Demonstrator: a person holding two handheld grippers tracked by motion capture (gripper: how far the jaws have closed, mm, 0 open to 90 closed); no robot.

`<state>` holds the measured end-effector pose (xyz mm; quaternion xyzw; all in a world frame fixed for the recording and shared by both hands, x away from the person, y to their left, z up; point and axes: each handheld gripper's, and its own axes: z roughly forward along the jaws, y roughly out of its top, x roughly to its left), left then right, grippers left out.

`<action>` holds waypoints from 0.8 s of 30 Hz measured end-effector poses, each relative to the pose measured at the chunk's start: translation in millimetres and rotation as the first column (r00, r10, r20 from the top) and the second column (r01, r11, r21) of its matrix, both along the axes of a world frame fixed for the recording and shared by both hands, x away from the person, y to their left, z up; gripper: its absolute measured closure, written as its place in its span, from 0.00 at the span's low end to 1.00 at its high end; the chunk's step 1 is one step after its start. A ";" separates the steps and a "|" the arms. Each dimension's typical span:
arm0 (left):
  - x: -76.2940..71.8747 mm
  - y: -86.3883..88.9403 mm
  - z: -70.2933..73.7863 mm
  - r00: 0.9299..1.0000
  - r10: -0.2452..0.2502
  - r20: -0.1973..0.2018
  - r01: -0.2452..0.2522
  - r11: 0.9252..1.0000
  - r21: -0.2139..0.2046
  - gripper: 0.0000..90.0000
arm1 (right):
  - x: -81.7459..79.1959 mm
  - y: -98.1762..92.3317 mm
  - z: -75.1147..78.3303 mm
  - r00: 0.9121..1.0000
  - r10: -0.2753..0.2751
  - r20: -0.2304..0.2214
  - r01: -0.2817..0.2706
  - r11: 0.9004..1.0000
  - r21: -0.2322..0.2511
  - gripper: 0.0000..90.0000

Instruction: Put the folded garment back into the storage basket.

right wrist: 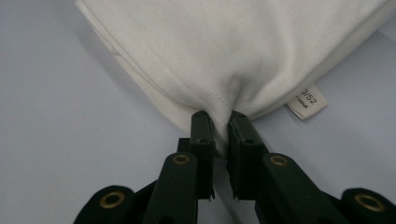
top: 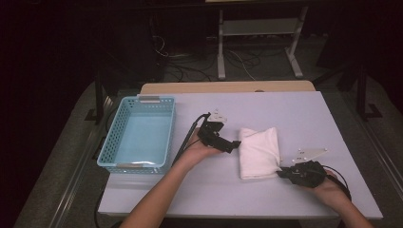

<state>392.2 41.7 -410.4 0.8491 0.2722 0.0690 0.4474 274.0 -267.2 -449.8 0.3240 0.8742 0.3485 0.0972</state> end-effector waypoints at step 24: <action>36.9 -38.6 -3.8 0.999 0.011 -0.044 -0.010 1.000 0.015 0.22 | 0.3 1.0 0.6 1.000 0.002 0.003 -0.002 1.000 -0.011 0.89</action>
